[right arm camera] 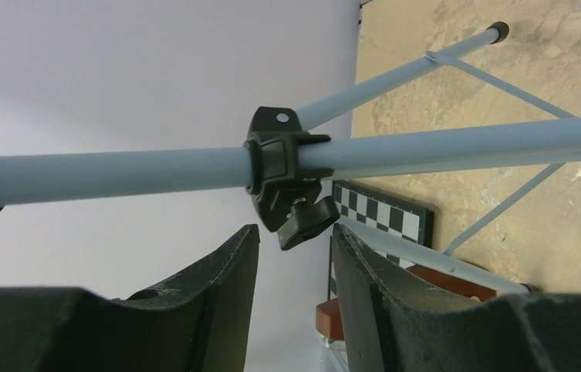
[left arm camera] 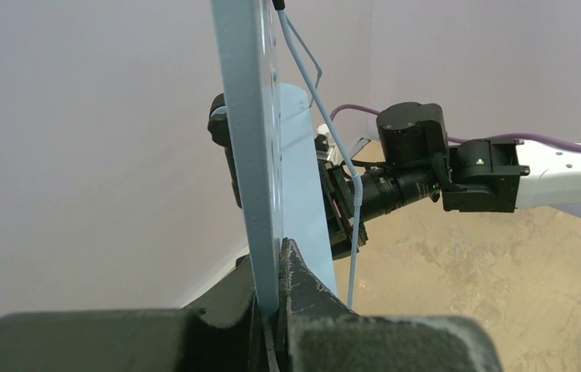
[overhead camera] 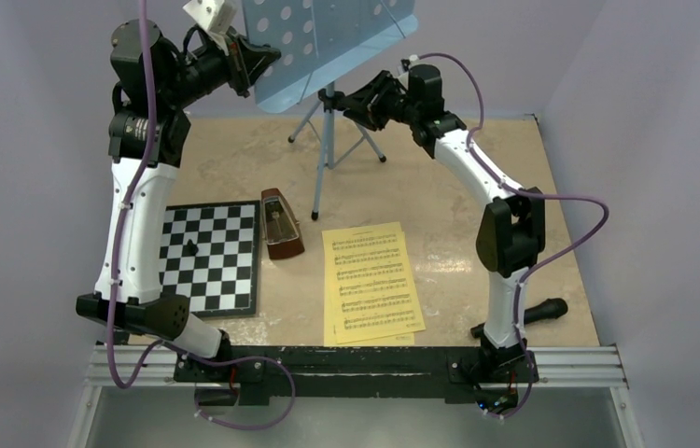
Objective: Pack up the instrument practice props
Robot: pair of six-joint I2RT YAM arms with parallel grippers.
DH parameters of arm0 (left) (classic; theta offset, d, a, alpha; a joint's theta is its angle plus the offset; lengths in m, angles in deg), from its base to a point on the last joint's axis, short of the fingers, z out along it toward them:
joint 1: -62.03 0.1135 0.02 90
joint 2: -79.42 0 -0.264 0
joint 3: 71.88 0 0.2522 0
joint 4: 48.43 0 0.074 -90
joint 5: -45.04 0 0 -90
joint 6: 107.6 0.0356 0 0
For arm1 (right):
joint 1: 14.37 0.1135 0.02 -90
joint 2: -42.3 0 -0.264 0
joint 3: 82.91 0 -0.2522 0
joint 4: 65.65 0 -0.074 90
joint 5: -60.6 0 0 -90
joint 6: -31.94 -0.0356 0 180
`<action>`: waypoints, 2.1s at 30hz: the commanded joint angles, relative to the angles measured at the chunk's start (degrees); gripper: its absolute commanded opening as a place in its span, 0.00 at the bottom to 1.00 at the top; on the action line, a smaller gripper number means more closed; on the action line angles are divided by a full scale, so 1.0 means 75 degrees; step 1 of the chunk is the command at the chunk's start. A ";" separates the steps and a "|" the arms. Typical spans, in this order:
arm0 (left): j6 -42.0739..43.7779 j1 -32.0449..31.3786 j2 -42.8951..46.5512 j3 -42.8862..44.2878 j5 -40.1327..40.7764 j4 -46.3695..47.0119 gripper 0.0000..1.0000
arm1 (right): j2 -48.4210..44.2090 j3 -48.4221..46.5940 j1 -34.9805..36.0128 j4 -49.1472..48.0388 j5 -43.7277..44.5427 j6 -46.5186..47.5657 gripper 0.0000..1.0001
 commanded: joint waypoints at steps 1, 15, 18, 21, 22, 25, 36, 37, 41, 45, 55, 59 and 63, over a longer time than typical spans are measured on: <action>0.0729 -0.0072 -0.0188 0.0291 0.0113 0.0024 0.00 | 0.0180 -0.0519 0.0047 0.0124 0.0269 -0.0077 0.44; 0.0582 -0.0049 -0.0130 0.0003 0.0249 0.0043 0.00 | 0.0470 -0.0772 0.0064 -0.0355 0.0226 0.0273 0.33; 0.0512 -0.0015 -0.0119 -0.0069 0.0287 0.0086 0.00 | 0.0460 -0.0698 0.0090 -0.0386 0.0091 0.0108 0.39; 0.0403 0.0020 -0.0155 -0.0074 0.0403 0.0127 0.00 | 0.0463 -0.0622 0.0134 -0.0592 -0.0023 -0.0092 0.42; 0.0385 0.0022 -0.0164 -0.0083 0.0413 0.0139 0.00 | 0.0502 -0.0626 0.0147 -0.0640 -0.0046 -0.0131 0.41; 0.0347 0.0022 -0.0186 -0.0107 0.0392 0.0108 0.00 | 0.0644 -0.0763 0.0223 -0.0779 -0.0062 -0.0141 0.36; 0.0328 0.0028 -0.0108 -0.0367 0.0542 0.0149 0.00 | 0.0539 -0.0765 0.0282 -0.2431 -0.0955 0.2031 0.00; 0.0315 0.0031 -0.0094 -0.0399 0.0537 0.0181 0.00 | 0.0485 -0.0872 0.0285 -0.2322 -0.1053 0.2581 0.00; 0.0183 0.0072 -0.0092 -0.0456 0.0520 0.0304 0.00 | 0.0013 -0.0589 0.0415 -0.1531 -0.1096 0.5416 0.00; 0.0078 0.0143 -0.0139 -0.0464 0.0531 0.0402 0.00 | -0.0628 0.0564 0.0554 -0.1909 -0.0900 0.7919 0.16; 0.0077 0.0201 -0.0268 -0.0440 0.0578 0.0473 0.00 | -0.1364 0.2450 0.0933 -0.3570 -0.0723 1.2282 0.56; -0.0095 0.0240 -0.0309 -0.0400 0.0517 0.0488 0.00 | -0.1732 0.2713 0.0842 -0.3469 -0.0276 1.1773 0.65; -0.0209 0.0290 -0.0325 -0.0378 0.0244 0.0519 0.00 | -0.1884 0.2413 0.0149 -0.2712 -0.0568 0.7839 0.66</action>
